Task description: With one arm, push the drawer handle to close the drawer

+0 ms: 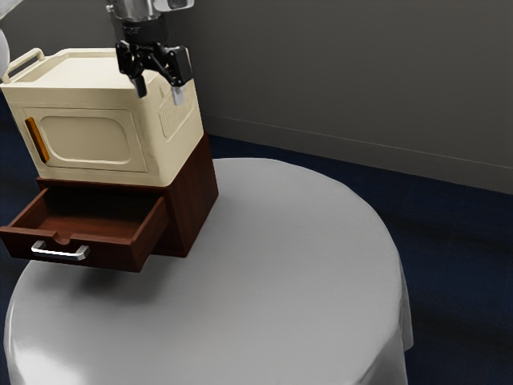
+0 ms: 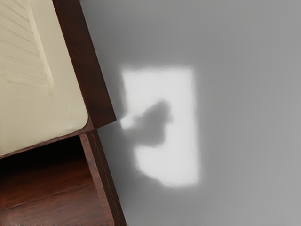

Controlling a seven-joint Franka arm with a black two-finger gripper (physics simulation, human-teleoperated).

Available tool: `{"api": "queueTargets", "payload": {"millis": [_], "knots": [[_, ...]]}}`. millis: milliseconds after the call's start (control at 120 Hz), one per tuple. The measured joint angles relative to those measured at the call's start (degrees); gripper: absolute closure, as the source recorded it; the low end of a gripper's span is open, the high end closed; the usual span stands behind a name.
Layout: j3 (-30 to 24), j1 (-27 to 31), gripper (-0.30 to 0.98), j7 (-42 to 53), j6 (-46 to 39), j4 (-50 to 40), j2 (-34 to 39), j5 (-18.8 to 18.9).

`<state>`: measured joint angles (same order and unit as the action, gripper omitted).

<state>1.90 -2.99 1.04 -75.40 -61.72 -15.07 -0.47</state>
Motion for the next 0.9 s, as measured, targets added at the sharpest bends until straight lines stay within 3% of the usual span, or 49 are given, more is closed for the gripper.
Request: {"api": "queueTargets", "payload": {"millis": [267, 450, 575, 700, 792, 900], "knots": [[0.02, 0.22, 0.0, 0.17, 0.51, 0.56, 0.62, 1.0], [0.19, 2.88, 0.0, -0.01, 5.11, 0.88, 15.8, 1.54], [-2.74, 10.02, 0.0, -0.4, 4.91, -32.36, 39.4, 2.51], [-8.72, 22.56, 0.0, -0.81, -1.91, -60.0, 52.27, 2.64], [-9.89, 26.48, 0.0, -1.1, -8.91, -71.5, 57.38, 2.34], [-11.21, 28.16, 0.0, -2.07, -16.15, -77.74, 58.99, 2.14]]}}
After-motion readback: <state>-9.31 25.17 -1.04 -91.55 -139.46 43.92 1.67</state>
